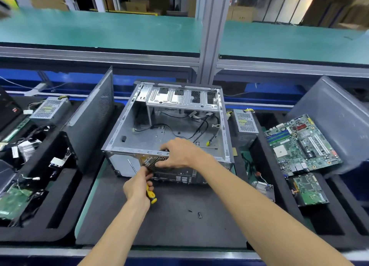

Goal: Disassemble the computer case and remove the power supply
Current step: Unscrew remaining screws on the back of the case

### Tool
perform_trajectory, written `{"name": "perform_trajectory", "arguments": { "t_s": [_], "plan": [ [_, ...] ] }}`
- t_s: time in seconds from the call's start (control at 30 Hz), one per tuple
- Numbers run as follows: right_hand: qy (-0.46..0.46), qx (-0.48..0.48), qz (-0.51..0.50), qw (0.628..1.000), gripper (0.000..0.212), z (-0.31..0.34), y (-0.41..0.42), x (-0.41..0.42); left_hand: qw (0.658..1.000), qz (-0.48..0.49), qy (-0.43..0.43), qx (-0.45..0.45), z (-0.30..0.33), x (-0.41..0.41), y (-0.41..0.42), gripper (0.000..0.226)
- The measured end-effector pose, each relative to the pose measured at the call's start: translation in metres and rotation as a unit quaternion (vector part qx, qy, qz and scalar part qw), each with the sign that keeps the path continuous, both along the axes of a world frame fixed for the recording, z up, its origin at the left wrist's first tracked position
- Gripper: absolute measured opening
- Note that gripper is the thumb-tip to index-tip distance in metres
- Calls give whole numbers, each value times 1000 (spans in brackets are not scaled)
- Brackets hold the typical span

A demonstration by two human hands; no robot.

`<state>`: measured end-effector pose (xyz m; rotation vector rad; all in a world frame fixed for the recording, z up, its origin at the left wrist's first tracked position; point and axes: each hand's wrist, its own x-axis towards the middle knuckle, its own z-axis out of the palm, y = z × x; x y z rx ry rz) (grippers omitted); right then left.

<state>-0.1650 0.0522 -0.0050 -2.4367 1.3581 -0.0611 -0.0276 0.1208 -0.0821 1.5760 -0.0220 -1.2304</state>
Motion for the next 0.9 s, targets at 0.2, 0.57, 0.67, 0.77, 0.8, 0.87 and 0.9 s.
{"name": "perform_trajectory", "arguments": {
  "t_s": [0.2, 0.57, 0.67, 0.77, 0.8, 0.87, 0.9],
  "plan": [
    [-2, 9, 1, 1000, 57, 1, -2, -2, 998, 7, 57, -20, -2, -1, 1, 16],
    [-8, -6, 8, 1000, 45, 0, -4, -2, 999, 2, -21, -26, -9, -1, 2, 11],
    [-14, -18, 12, 1000, 59, 0, -5, -2, 999, 0, -31, -21, -11, -1, 1, 12],
    [-17, -21, 16, 1000, 49, -2, -5, -3, 1000, -4, -23, -17, -9, -2, -1, 14],
    [-18, -23, 15, 999, 48, -2, -6, -3, 1000, -5, -19, -15, -8, -1, -1, 14],
    [-20, -28, 13, 999, 47, -3, -6, -3, 1000, -8, 6, -21, -7, 3, -1, 13],
    [-19, -28, 14, 999, 47, -4, -6, -3, 999, -10, 26, -31, -6, 5, -1, 15]
  ]
}}
